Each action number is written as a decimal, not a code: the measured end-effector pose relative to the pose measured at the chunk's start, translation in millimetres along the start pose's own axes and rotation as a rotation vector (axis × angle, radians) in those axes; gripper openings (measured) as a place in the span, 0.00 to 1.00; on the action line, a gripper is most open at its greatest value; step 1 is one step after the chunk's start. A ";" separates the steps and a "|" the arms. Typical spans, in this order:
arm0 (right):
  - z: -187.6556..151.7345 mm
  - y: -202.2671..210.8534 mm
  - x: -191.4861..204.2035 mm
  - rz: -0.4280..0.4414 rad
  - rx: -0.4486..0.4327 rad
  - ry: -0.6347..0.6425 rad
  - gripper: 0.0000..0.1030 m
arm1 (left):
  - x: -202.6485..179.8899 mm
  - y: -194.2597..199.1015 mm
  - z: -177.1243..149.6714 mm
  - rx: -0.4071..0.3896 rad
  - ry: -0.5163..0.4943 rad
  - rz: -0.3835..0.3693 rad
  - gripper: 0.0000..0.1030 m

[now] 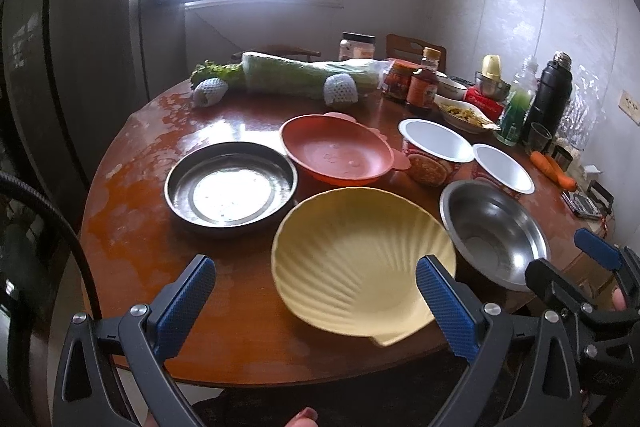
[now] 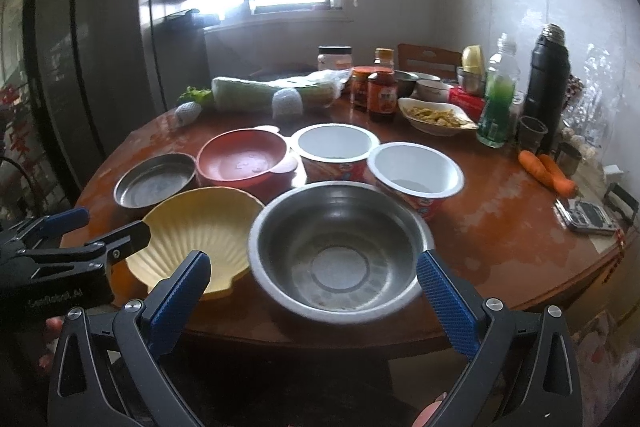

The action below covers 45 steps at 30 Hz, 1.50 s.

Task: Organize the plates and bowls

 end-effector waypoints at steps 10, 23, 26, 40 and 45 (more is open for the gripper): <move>22.4 -25.9 30.2 0.075 0.017 0.123 1.00 | 24.8 -11.0 -5.3 0.058 0.032 0.022 0.98; 44.5 -85.3 53.1 0.141 0.126 0.299 1.00 | 31.5 -37.8 -14.6 0.154 0.041 0.002 0.98; 50.0 -98.4 54.9 0.158 0.153 0.323 1.00 | 28.6 -42.1 -15.7 0.168 0.025 -0.004 0.98; 53.7 -146.1 75.1 0.244 0.295 0.456 0.68 | 18.9 -54.3 -16.2 0.210 0.006 -0.017 0.82; 50.2 -156.7 78.8 0.239 0.320 0.481 0.64 | 17.5 -55.4 -17.1 0.213 0.014 -0.031 0.74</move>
Point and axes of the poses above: each gripper's, at about its wrist camera, not at the fingertips, and y roughly against the way its jaws point, x to its left, z to its top, the point moved 3 cm from there along -y, roughly the way its jaws point
